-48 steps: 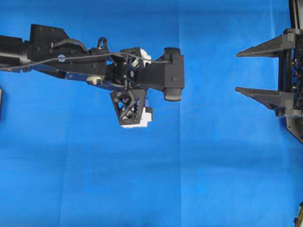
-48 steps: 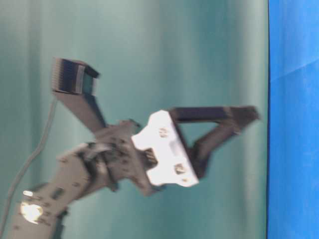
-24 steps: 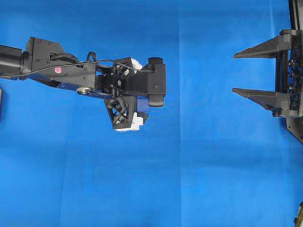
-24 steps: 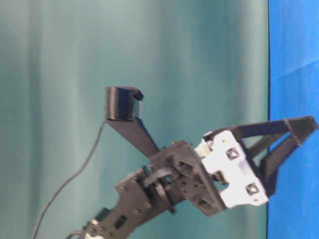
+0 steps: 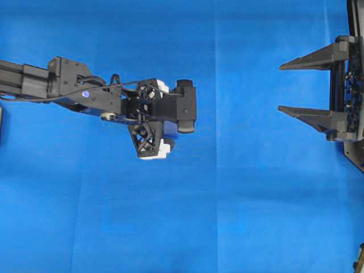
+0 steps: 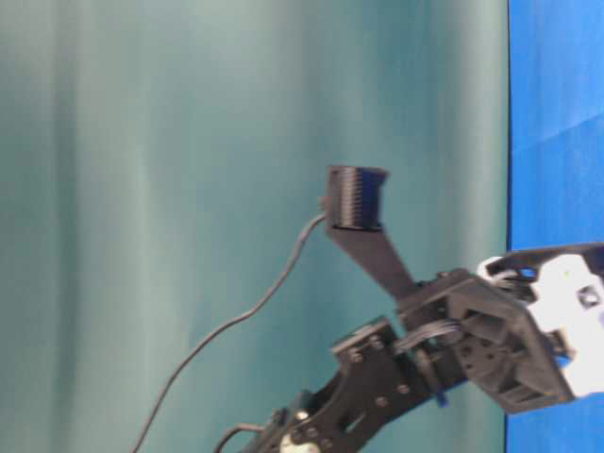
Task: Handover the blue block to the right arm after grasping it with the left arm, then place it in the designated position.
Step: 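Lower the left gripper around the blue cube and close it, then lift the blue cube with the left gripper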
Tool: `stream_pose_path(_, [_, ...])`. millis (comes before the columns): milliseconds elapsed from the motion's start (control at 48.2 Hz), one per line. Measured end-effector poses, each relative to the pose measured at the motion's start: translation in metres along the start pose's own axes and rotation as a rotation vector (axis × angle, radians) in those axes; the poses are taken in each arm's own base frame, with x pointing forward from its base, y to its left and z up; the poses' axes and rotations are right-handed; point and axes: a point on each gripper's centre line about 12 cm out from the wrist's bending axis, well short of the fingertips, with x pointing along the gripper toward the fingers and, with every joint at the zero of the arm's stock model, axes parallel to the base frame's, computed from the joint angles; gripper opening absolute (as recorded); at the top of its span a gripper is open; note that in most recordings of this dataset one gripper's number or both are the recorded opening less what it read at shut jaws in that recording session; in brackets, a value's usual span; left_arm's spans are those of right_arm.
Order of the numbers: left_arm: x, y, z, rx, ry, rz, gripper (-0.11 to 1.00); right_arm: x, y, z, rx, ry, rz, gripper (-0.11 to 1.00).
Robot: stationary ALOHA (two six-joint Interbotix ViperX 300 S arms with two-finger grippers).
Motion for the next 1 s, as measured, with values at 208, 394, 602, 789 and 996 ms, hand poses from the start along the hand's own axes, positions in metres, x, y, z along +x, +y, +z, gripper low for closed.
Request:
stream_pose_path(208, [0.0065,-0.0006,-0.0063,0.001,0.002,-0.001,0.93,0.0,0.0,0.0,0.0,0.0,0.0,0.98])
stream_pose_path(394, [0.0063,-0.0006,-0.0065,0.001,-0.006,-0.001,0.92,0.0,0.0,0.0,0.0,0.0,0.0,0.98])
stream_pose_path(602, [0.0063,-0.0006,-0.0068,-0.009,-0.003,-0.001,0.77,0.0,0.0,0.0,0.002,0.0,0.0,0.98])
stream_pose_path(789, [0.0062,-0.0013,-0.008,-0.002,0.011,-0.002,0.49,0.0,0.0,0.0,0.0,0.0,0.0,0.98])
stream_pose_path(996, [0.0056,-0.0026,-0.0096,-0.004,0.026,-0.003,0.49,0.0,0.0,0.0,0.0,0.0,0.0,0.98])
